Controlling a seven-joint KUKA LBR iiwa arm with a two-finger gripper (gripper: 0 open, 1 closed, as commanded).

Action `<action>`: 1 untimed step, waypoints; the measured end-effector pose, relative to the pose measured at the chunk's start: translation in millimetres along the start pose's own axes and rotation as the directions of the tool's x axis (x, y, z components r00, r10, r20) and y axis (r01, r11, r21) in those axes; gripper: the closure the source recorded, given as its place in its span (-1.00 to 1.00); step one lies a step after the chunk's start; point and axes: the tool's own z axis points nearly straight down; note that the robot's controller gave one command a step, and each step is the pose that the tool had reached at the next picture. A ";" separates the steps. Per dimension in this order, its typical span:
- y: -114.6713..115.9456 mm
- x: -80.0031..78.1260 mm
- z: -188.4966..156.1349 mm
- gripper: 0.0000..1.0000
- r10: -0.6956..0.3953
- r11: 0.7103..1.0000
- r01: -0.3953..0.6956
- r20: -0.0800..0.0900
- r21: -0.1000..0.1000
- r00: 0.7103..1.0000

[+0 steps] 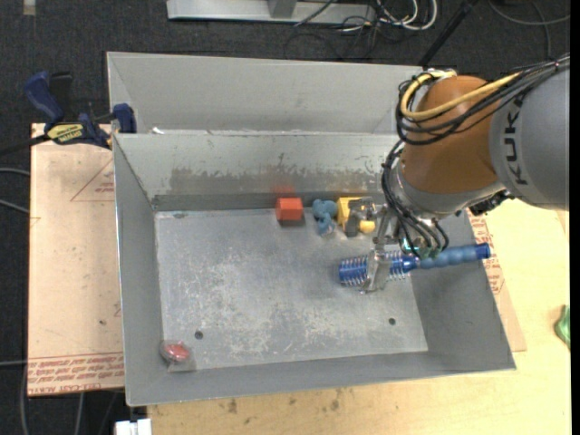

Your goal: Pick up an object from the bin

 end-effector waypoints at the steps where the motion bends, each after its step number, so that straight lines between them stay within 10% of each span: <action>1: -56.3 -30.9 104.0 -1.00 -0.078 0.997 0.078 0.001 0.000 0.997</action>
Offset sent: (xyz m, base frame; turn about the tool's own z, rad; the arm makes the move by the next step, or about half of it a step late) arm 0.0317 -0.0551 -0.1003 -0.0822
